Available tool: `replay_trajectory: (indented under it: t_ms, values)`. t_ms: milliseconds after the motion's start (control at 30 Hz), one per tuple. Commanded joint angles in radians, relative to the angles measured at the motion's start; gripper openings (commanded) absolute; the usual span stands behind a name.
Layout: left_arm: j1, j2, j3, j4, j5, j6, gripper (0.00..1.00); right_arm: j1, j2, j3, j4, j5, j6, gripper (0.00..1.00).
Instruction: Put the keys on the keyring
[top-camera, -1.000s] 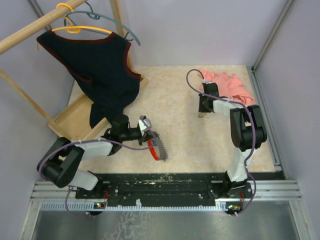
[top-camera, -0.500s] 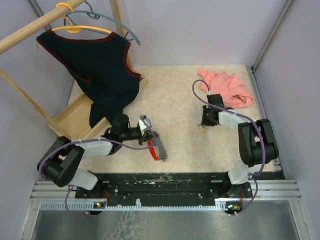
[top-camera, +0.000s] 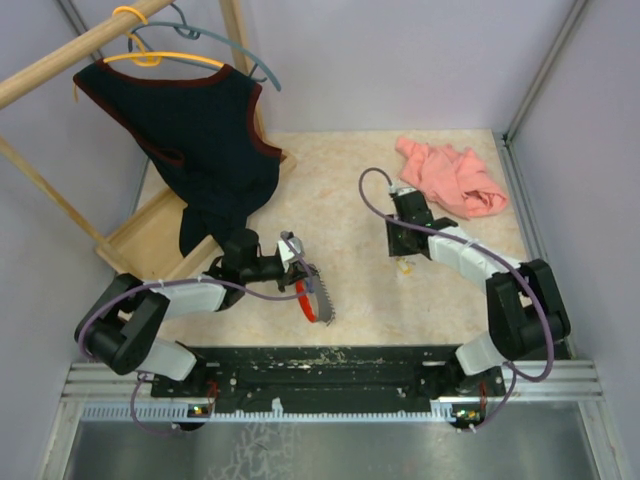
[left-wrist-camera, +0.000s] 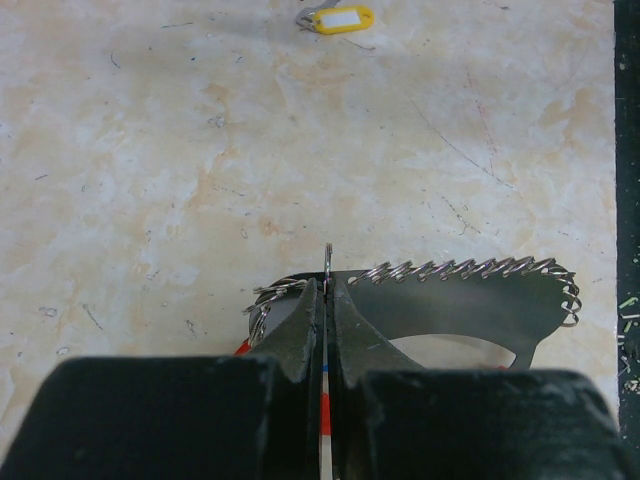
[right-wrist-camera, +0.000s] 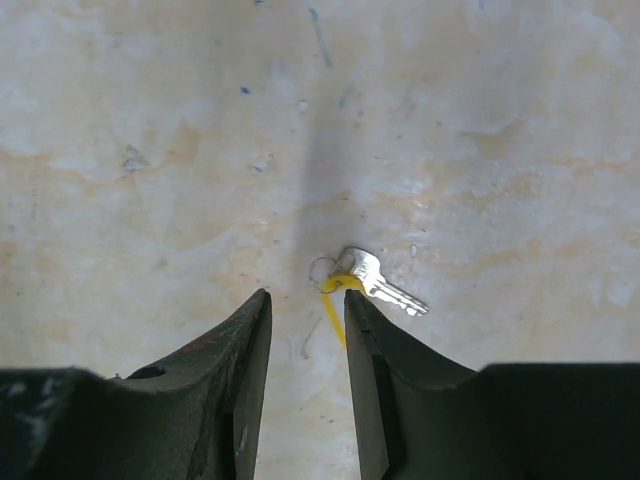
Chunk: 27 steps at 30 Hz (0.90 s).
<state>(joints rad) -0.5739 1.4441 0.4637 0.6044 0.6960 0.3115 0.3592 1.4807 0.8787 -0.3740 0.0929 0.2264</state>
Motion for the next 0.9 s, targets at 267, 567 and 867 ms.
replay_trajectory:
  t_ms: [267, 567, 867]
  values:
    - [-0.006, 0.005, 0.032, 0.005, 0.008, 0.001, 0.00, 0.158, 0.077, 0.135, -0.127, 0.208, -0.218, 0.35]
    - [-0.006, -0.002, 0.030, 0.003, 0.004, 0.004, 0.00, 0.208, 0.162, 0.146, -0.109, 0.330, -0.254, 0.24]
    - [-0.006, 0.001, 0.030, 0.002, 0.004, 0.005, 0.00, 0.224, 0.224, 0.148, -0.086, 0.327, -0.276, 0.22]
